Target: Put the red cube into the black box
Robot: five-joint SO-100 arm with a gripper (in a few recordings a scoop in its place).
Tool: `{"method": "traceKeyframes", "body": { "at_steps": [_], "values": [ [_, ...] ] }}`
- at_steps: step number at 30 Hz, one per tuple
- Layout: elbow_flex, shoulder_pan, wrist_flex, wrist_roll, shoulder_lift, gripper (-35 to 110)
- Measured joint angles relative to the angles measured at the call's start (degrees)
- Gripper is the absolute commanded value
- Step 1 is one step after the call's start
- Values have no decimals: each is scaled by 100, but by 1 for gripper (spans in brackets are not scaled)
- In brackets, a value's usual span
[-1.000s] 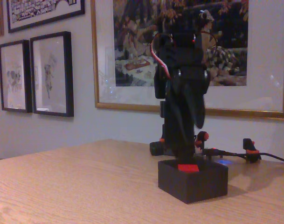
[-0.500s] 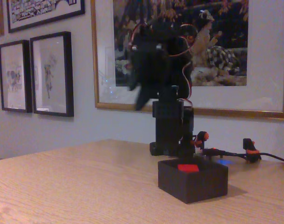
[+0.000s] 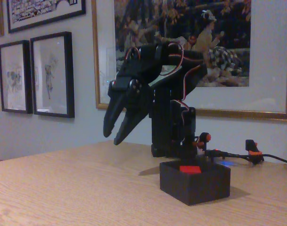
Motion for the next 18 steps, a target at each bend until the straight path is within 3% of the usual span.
{"method": "traceKeyframes", "body": {
  "at_steps": [18],
  "values": [
    [466, -105, 606, 308, 1046, 0]
  ]
}}
